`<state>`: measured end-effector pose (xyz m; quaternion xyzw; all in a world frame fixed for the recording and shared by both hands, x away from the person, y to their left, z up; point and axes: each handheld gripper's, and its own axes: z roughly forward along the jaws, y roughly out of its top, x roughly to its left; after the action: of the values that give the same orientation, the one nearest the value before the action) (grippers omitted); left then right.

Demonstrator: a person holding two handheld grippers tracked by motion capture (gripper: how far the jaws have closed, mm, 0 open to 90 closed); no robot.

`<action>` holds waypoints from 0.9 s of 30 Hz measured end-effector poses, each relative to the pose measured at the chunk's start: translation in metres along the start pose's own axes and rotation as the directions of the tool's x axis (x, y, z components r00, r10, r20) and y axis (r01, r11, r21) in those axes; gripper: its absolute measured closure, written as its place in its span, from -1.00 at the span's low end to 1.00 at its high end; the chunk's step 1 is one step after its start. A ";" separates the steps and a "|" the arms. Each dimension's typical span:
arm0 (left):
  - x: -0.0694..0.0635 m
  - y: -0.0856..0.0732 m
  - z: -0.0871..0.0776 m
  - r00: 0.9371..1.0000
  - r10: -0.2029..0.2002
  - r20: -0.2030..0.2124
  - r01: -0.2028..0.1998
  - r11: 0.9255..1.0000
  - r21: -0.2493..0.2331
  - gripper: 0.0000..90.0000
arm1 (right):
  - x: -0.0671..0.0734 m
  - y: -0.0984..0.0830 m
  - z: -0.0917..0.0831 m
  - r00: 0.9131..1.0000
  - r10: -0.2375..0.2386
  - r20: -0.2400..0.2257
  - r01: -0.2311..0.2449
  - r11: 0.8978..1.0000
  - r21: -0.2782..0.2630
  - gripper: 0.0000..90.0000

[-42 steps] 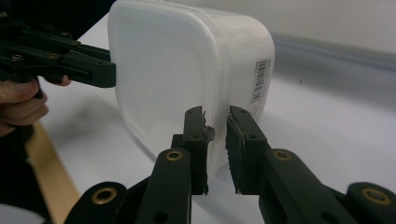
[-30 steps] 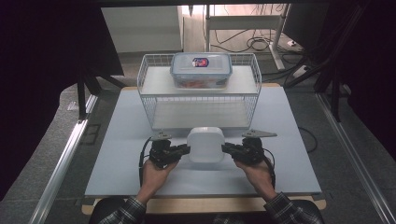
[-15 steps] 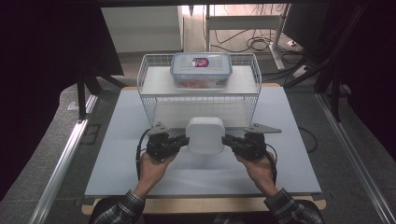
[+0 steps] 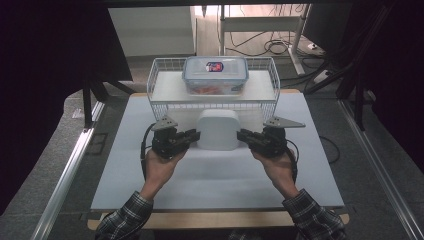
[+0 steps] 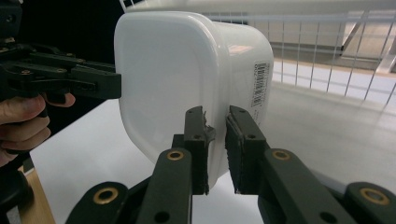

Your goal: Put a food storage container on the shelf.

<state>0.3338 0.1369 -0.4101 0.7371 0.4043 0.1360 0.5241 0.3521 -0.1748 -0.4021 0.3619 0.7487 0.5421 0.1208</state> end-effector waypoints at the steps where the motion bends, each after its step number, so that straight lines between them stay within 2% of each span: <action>1: 0.000 0.003 -0.001 1.000 -0.001 -0.003 0.001 1.000 -0.005 0.74 | 0.000 0.003 0.000 1.000 0.000 0.000 0.000 1.000 0.000 0.75; 16: 0.000 0.049 -0.024 0.999 0.037 -0.040 -0.039 0.997 -0.060 0.74 | 0.008 0.053 -0.002 0.999 -0.039 -0.008 0.038 0.998 -0.050 0.75; 27: 0.001 0.085 -0.035 0.998 0.049 -0.048 -0.053 0.995 -0.084 0.74 | 0.007 0.091 -0.004 0.999 -0.035 -0.016 0.034 0.997 -0.067 0.74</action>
<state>0.3517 0.1505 -0.3206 0.7208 0.3911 0.1834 0.5421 0.3822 -0.1591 -0.3175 0.3399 0.7375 0.5675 0.1357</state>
